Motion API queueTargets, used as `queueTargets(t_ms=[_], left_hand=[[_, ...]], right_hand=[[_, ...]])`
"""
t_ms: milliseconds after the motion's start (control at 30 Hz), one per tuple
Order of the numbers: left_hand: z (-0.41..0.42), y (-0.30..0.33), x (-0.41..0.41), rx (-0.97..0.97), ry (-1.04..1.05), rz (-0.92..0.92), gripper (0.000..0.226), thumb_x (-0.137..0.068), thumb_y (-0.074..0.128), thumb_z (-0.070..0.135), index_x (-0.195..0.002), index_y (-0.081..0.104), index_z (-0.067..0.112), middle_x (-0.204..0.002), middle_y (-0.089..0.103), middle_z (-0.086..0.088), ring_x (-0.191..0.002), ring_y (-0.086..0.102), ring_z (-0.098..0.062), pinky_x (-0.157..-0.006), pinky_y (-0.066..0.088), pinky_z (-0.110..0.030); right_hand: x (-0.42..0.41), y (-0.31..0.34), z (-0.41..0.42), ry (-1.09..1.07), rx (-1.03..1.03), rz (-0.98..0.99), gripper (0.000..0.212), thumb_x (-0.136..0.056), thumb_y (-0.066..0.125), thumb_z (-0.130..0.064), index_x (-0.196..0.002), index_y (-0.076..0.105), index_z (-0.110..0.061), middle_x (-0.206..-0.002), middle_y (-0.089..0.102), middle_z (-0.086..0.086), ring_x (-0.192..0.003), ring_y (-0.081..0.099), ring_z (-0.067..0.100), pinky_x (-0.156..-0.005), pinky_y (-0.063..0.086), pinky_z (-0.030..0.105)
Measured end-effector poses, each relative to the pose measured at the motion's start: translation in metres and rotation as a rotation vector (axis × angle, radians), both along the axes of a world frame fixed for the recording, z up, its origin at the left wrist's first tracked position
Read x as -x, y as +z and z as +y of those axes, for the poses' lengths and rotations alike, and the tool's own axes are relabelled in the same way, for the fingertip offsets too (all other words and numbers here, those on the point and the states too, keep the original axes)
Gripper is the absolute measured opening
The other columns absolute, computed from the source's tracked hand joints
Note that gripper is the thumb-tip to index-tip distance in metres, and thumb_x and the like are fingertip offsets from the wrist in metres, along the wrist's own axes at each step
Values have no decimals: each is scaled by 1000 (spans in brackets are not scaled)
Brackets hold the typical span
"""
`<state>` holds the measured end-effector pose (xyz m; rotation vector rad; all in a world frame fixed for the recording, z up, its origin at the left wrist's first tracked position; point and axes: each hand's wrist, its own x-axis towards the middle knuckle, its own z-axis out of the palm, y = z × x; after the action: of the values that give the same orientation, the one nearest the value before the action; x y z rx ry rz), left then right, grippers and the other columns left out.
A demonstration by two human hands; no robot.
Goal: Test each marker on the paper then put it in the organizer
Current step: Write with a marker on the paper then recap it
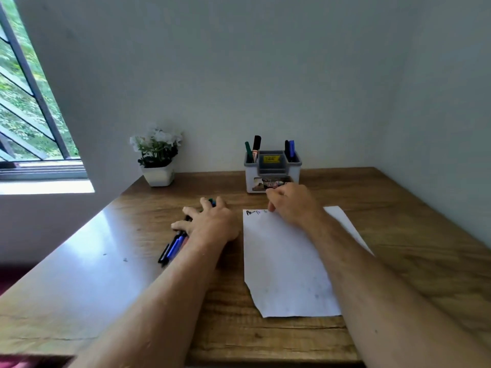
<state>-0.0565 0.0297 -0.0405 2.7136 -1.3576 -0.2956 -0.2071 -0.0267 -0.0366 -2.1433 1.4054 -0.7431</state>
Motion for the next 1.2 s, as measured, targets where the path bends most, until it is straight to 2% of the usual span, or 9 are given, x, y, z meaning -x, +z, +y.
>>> queueTargets(t_ms=[200, 433, 700, 767, 800, 867, 900, 1033, 1200], left_hand=[[-44, 1, 3, 27, -22, -2, 58, -95, 45, 21, -151, 29, 28, -159, 20, -6, -143, 14, -41, -110, 17, -67], [-79, 0, 1, 52, 13, 35, 52, -96, 45, 25, -146, 36, 24, -152, 31, -9, -139, 21, -40, -109, 18, -66], [-76, 2, -9, 323, -82, 38, 47, -99, 41, 29, -144, 41, 15, -155, 27, -21, -146, 15, -42, -118, 12, -60], [-68, 8, -14, 394, -191, -21, 35, -94, 51, 18, -128, 57, 11, -139, 46, -19, -130, 42, -37, -107, 39, -50], [-64, 12, -15, 410, -208, -21, 24, -93, 56, 17, -115, 63, 12, -123, 57, -14, -111, 55, -31, -91, 51, -44], [-54, 20, -14, 380, -192, -47, 10, -90, 65, 23, -91, 63, 14, -89, 63, -5, -75, 59, -20, -60, 49, -34], [-51, 23, -12, 361, -170, -67, 14, -89, 67, 26, -86, 61, 14, -80, 60, -3, -67, 57, -18, -54, 44, -32], [-48, 23, -2, 326, -156, -103, 15, -90, 66, 27, -92, 61, 14, -78, 56, -4, -72, 58, -22, -60, 45, -33], [-49, 22, -1, 313, -181, -154, 17, -89, 65, 24, -101, 64, 11, -97, 68, -10, -79, 60, -24, -63, 49, -35]], right_hand=[[-4, -8, -12, -4, 38, -2, 47, -99, 42, -43, -73, 70, -16, -77, 68, -3, -76, 63, 13, -70, 49, 28], [-4, -12, -22, 21, 118, 18, 49, -100, 43, -41, -75, 67, -7, -75, 68, 9, -61, 55, 15, -55, 43, 26], [-3, -14, -24, 23, 113, -5, 45, -100, 43, -38, -70, 64, -11, -74, 67, 5, -61, 55, 13, -53, 40, 24], [-2, -13, -23, 22, 113, -17, 44, -100, 43, -36, -76, 68, -9, -77, 68, 6, -63, 56, 14, -54, 40, 24], [-1, -13, -23, 24, 114, -25, 44, -100, 43, -35, -77, 68, -8, -78, 68, 6, -63, 56, 13, -54, 40, 24], [0, -12, -21, 23, 128, -37, 43, -100, 43, -34, -78, 69, -8, -78, 68, 6, -61, 55, 10, -53, 41, 23], [0, -12, -20, 21, 139, -39, 43, -100, 43, -33, -78, 69, -7, -77, 68, 6, -61, 56, 10, -54, 42, 22], [-1, -12, -20, 23, 175, -27, 46, -101, 42, -34, -76, 70, -7, -77, 69, 7, -61, 58, 13, -53, 44, 23], [-1, -12, -19, 32, 186, -37, 47, -101, 42, -33, -73, 70, -8, -73, 68, 4, -63, 60, 13, -54, 47, 25]])
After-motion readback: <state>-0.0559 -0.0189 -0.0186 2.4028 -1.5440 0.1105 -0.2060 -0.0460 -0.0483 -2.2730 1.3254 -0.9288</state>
